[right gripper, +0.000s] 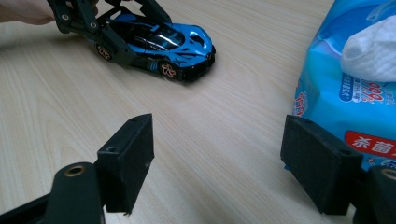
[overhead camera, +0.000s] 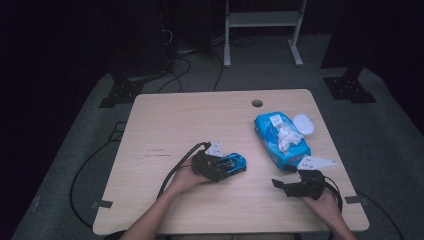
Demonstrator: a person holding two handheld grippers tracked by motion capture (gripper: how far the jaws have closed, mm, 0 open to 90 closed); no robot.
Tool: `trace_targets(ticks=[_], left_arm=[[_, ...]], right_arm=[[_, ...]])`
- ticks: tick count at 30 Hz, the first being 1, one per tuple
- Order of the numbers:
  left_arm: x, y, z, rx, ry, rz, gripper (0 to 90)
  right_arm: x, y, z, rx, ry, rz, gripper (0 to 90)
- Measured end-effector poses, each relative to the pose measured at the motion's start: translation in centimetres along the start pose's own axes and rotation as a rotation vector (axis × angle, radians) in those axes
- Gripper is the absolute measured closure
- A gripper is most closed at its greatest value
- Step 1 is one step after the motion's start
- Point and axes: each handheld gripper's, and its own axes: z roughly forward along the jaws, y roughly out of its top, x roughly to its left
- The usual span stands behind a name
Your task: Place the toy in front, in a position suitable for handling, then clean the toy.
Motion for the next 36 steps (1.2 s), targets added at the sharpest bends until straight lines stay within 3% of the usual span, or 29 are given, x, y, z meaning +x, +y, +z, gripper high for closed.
trace_targets(ticks=[12, 16, 25, 36], left_arm=[[-0.1, -0.3, 0.4, 0.002, -0.002, 0.006, 27.3], [-0.1, -0.4, 0.2, 0.000, 0.009, 0.005, 23.0], [0.5, -0.7, -1.9, -0.078, 0.035, -0.023, 13.0], [1.1, -1.2, -3.4, -0.118, 0.056, -0.053, 12.1]], right_arm=[[0.0, 0.1, -0.2, -0.006, -0.007, 0.000, 24.7], [0.0, 0.3, -0.4, -0.019, -0.014, -0.009, 24.7], [-0.7, 2.1, -1.9, -0.076, -0.054, -0.022, 24.7], [-2.5, 4.6, -3.2, -0.115, -0.115, -0.045, 24.7]])
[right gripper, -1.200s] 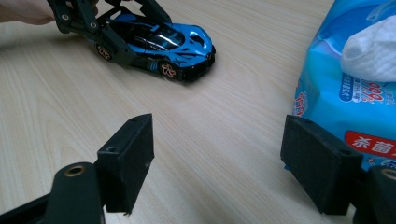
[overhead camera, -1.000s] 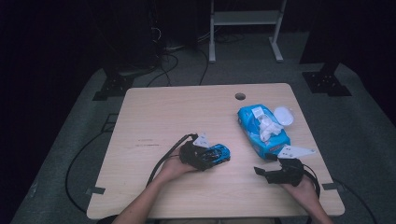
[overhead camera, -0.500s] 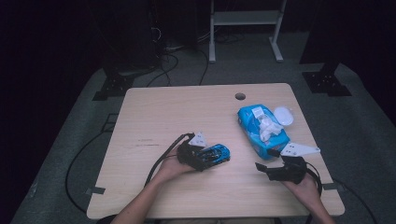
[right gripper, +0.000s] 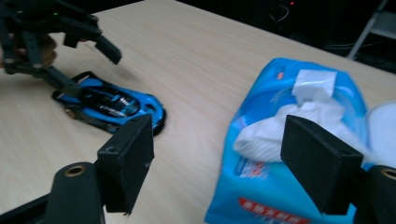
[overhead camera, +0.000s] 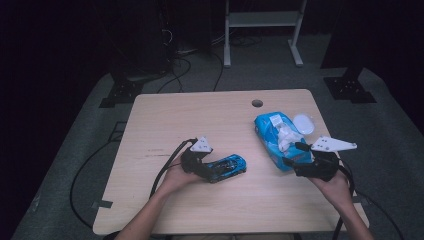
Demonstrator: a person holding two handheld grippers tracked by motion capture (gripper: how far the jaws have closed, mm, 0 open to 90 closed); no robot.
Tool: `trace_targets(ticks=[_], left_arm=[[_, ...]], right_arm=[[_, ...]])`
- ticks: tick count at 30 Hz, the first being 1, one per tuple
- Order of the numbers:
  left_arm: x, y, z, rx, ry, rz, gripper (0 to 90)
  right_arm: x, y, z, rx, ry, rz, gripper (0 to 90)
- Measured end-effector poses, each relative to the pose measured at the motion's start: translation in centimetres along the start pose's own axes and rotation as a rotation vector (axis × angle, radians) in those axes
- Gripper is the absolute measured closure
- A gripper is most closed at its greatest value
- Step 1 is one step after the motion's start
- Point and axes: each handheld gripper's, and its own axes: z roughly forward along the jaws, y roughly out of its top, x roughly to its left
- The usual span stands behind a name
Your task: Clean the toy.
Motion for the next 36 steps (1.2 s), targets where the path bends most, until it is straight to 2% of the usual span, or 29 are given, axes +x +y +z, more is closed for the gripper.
trace_targets(ticks=[3, 10, 11, 14, 15, 17, 18, 23, 24, 26, 27, 28, 30, 32, 33, 34, 35, 36], left_arm=[[0.0, 0.0, -0.3, -0.011, 0.001, -0.001, 11.3], [0.2, -0.3, -0.6, -0.010, 0.008, -0.005, 10.8], [0.2, -0.3, -0.6, -0.010, 0.009, -0.008, 10.7], [0.3, -0.3, -0.7, -0.013, 0.011, -0.006, 10.7], [0.3, -0.3, -0.7, -0.011, 0.011, -0.006, 10.6], [0.3, -0.3, -0.7, -0.009, 0.011, -0.002, 10.6], [0.2, -0.2, -0.7, -0.008, 0.009, -0.001, 10.5], [0.1, -0.1, -0.8, -0.011, 0.008, 0.006, 10.5], [0.1, -0.1, -0.9, -0.018, 0.010, 0.002, 10.5], [0.1, 0.0, -1.0, -0.021, 0.010, -0.002, 10.5], [0.1, 0.0, -1.1, -0.026, 0.010, -0.003, 10.5], [0.1, 0.0, -1.2, -0.027, 0.011, -0.008, 10.5], [0.1, 0.0, -1.3, -0.017, 0.013, 0.000, 10.5], [-0.1, 0.1, -1.4, -0.014, 0.015, 0.001, 10.5], [-0.2, 0.1, -1.5, -0.010, 0.016, 0.005, 10.5], [-0.2, 0.2, -1.6, -0.007, 0.016, 0.010, 10.5], [-0.4, 0.2, -1.9, -0.010, 0.016, 0.007, 10.5], [-0.4, 0.1, -2.1, -0.013, 0.017, 0.005, 10.5]], right_arm=[[-1.1, 0.9, 0.4, 0.004, -0.033, -0.006, 24.7], [-2.4, 1.4, 1.3, 0.033, -0.075, -0.009, 24.7], [-2.9, 1.7, 1.5, 0.030, -0.095, -0.011, 24.7], [-3.3, 2.0, 1.7, 0.029, -0.108, -0.014, 24.7], [-3.7, 2.2, 2.0, 0.032, -0.128, -0.021, 24.7], [-3.8, 2.3, 2.1, 0.041, -0.133, -0.023, 24.7], [-4.2, 2.4, 2.8, 0.049, -0.141, -0.017, 24.7], [-4.6, 2.2, 4.1, 0.079, -0.126, -0.007, 24.7], [-4.9, 1.9, 5.0, 0.098, -0.115, 0.008, 26.6], [-5.1, 1.8, 5.3, 0.108, -0.113, 0.010, 27.7], [-5.2, 1.7, 5.5, 0.113, -0.114, 0.013, 29.8], [-5.3, 1.4, 6.0, 0.128, -0.124, 0.021, 35.5], [-5.4, 1.4, 6.2, 0.136, -0.126, 0.021, 38.2], [-5.7, 1.0, 6.7, 0.168, -0.143, 0.027, 47.3], [-5.9, 0.7, 6.9, 0.184, -0.148, 0.051, 55.3], [-5.9, 0.7, 6.9, 0.184, -0.148, 0.051, 55.3], [-6.1, 0.4, 7.0, 0.191, -0.152, 0.073, 65.4], [-6.1, 0.3, 6.9, 0.188, -0.153, 0.077, 69.5]])
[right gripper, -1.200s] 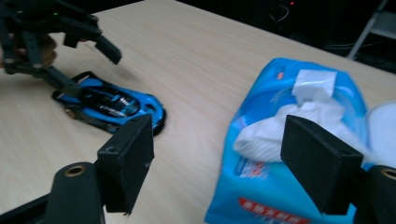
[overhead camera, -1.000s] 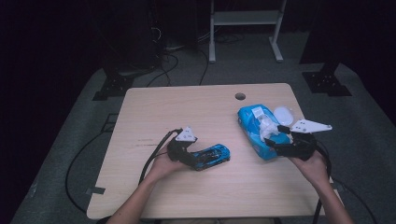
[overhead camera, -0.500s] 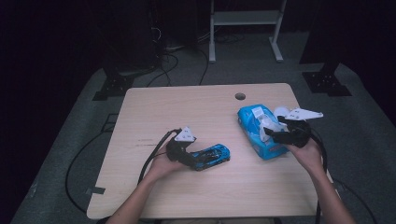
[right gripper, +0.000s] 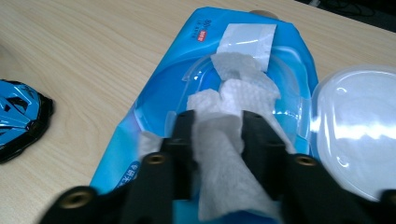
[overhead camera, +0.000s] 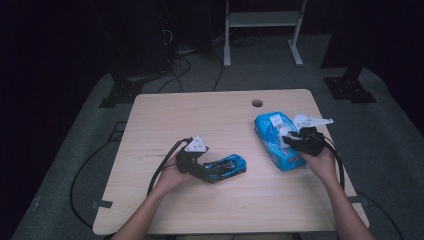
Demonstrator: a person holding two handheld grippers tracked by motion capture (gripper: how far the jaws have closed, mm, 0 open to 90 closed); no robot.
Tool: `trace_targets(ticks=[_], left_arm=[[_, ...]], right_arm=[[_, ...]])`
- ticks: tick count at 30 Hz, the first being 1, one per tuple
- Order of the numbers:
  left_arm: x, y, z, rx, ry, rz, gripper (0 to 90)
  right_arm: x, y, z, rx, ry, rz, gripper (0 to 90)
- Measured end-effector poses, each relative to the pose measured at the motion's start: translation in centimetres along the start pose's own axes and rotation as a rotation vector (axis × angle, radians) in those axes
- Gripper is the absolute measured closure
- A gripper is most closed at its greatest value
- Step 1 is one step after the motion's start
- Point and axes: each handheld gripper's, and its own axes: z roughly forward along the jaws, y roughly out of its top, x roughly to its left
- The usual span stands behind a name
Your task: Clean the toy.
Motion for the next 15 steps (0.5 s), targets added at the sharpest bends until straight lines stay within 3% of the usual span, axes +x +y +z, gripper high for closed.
trace_targets(ticks=[4, 10, 11, 15], left_arm=[[-0.1, -0.4, -0.5, 0.000, 0.007, 0.000, 10.5], [-0.1, -1.3, -0.5, 0.002, 0.013, -0.009, 10.5], [0.0, -1.4, -0.5, 0.006, 0.015, -0.009, 10.4], [0.2, -1.6, -0.4, 0.004, 0.014, -0.014, 10.4]], right_arm=[[-0.2, -0.1, -0.4, -0.011, 0.000, 0.014, 82.6], [-0.2, 0.4, -1.9, -0.069, 0.021, 0.021, 84.2], [0.1, 0.8, -2.8, -0.102, 0.027, 0.017, 84.4], [0.6, 1.4, -4.2, -0.146, 0.046, 0.006, 84.6]])
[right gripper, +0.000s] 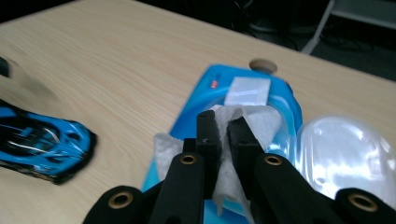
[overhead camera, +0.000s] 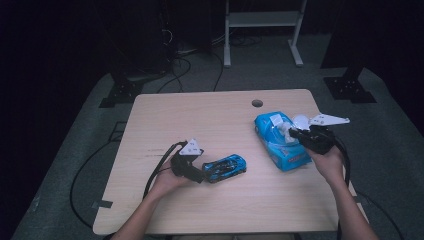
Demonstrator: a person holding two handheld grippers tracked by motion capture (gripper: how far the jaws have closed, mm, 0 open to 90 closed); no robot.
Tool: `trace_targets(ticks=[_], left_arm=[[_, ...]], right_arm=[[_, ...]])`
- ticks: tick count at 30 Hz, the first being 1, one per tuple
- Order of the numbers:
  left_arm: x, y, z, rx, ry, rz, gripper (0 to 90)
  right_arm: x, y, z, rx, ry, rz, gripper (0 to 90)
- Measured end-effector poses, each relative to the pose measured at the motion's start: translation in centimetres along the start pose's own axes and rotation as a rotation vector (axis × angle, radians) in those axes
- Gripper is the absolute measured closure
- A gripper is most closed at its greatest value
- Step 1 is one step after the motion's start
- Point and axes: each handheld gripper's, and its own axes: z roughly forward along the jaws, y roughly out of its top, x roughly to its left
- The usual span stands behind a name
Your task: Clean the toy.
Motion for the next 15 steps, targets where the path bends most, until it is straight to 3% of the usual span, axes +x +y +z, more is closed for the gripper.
trace_targets(ticks=[4, 5, 7, 9, 12, 15], left_arm=[[-0.2, 0.0, 0.0, -0.011, 0.003, 0.002, 10.4], [-0.2, 0.0, 0.1, -0.001, 0.003, 0.004, 9.4], [-0.3, -0.1, 0.2, 0.005, 0.001, 0.010, 9.5], [-0.3, -0.1, 0.3, 0.009, 0.002, 0.012, 9.5], [-0.3, -0.1, 0.3, 0.006, -0.001, 0.009, 9.4], [-0.4, -0.1, 0.4, 0.014, -0.007, 0.008, 9.4]], right_arm=[[1.4, 1.0, -1.8, -0.054, 0.029, -0.037, 84.6], [2.4, 1.5, -2.7, -0.092, 0.038, -0.066, 84.5], [2.7, 1.7, -3.0, -0.106, 0.055, -0.062, 84.5], [4.4, 2.2, -3.9, -0.129, 0.125, -0.079, 84.5], [5.5, 2.2, -4.0, -0.123, 0.163, -0.088, 84.4], [8.5, 1.5, -3.1, -0.065, 0.247, -0.125, 84.3]])
